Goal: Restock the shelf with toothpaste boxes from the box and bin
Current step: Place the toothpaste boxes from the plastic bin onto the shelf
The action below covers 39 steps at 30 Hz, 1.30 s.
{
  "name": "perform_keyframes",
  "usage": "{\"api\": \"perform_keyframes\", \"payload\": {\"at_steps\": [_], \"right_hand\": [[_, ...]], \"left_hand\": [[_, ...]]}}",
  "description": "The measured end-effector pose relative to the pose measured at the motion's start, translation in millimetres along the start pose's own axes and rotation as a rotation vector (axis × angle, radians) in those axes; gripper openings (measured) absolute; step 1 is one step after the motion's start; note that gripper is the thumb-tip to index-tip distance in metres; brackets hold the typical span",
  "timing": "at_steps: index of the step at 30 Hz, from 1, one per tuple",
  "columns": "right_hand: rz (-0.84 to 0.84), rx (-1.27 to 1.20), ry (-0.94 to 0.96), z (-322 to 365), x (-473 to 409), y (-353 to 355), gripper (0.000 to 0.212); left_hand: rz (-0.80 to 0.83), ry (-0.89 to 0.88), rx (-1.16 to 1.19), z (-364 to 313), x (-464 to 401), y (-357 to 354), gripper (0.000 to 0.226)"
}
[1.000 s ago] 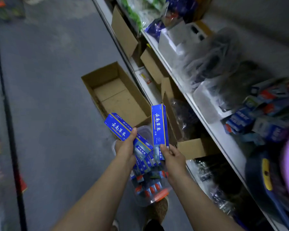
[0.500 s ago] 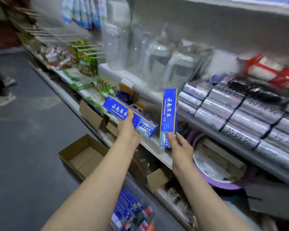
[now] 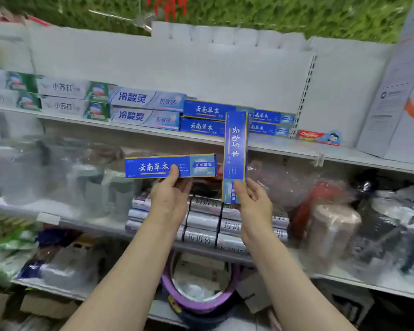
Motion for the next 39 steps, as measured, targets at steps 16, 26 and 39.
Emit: {"api": "perform_keyframes", "payload": {"at_steps": [16,26,39], "right_hand": [[-0.382,0.045,0.334,172.8,-119.4,142.3,0.025],[-0.502,0.520,0.362,211.1,-176.8,195.2,0.033],[-0.499,0.748,0.572,228.2,-174.6,192.5,0.035]], "left_hand": [[0.168,0.016,-0.066,140.7,-5.4,-185.6,0.012],[0.160,-0.060,-0.227,184.0,-4.4,-229.1,0.011],[0.281,-0.020,-0.283,196.6,-14.3,-249.8,0.009]]}}
Point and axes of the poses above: each hand's wrist, its own x-axis away from the middle knuckle, its own y-axis out of the back of the hand, z = x × y, the point moved 3 cm from there along -x, towards the middle knuckle, and after that the axes turned 10 degrees about -y, right-handed, at the moved point
